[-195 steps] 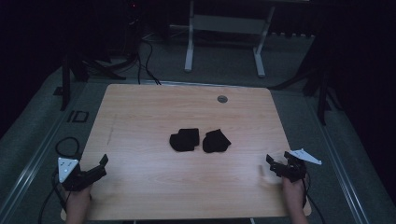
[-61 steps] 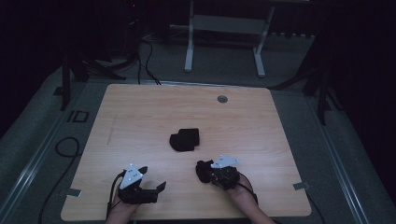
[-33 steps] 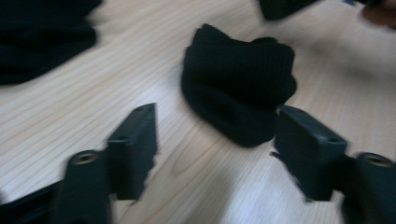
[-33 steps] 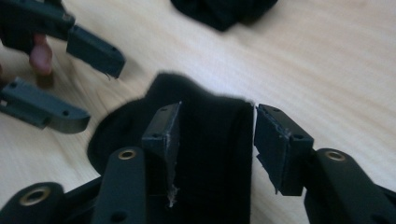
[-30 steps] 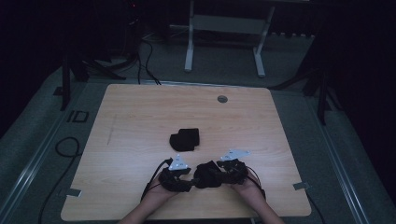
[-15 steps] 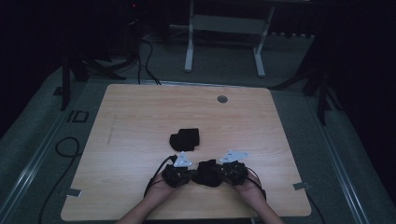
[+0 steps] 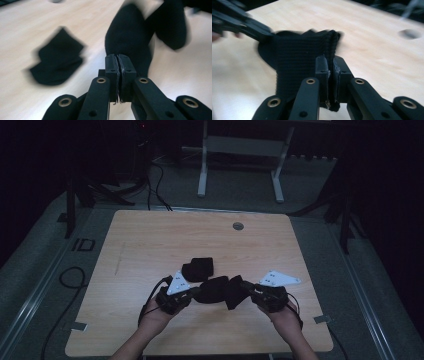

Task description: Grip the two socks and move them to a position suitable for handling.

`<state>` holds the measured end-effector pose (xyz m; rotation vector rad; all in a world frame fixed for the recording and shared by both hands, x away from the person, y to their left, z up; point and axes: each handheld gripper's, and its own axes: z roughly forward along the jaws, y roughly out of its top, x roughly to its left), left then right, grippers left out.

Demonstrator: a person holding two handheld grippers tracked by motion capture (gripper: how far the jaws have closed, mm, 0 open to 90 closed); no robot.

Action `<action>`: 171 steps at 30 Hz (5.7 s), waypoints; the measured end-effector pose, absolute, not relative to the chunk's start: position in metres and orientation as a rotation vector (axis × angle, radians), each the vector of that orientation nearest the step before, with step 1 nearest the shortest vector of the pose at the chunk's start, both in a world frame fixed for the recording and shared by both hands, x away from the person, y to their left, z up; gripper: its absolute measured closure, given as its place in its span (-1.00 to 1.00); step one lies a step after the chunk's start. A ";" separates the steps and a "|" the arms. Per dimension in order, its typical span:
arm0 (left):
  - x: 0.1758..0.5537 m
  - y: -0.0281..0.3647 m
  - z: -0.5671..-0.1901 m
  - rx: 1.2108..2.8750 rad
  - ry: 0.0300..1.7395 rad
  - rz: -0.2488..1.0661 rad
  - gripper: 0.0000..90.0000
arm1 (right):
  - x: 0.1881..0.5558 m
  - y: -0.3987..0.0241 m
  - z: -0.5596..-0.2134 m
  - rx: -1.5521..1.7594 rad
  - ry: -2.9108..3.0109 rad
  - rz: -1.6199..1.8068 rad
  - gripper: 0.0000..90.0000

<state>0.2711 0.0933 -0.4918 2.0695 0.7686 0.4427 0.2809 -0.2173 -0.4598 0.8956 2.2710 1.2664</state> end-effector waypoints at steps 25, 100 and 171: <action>0.256 0.139 -0.557 2.121 0.933 0.210 0.92 | 0.282 -0.256 -0.537 1.217 2.419 1.093 0.85; 0.268 0.164 -0.558 1.897 1.070 0.324 -0.12 | 0.426 -0.056 -0.545 1.049 2.537 0.990 -0.35; 0.323 0.124 -0.495 1.990 0.918 0.430 0.93 | 0.346 -0.206 -0.474 0.814 2.331 1.111 0.84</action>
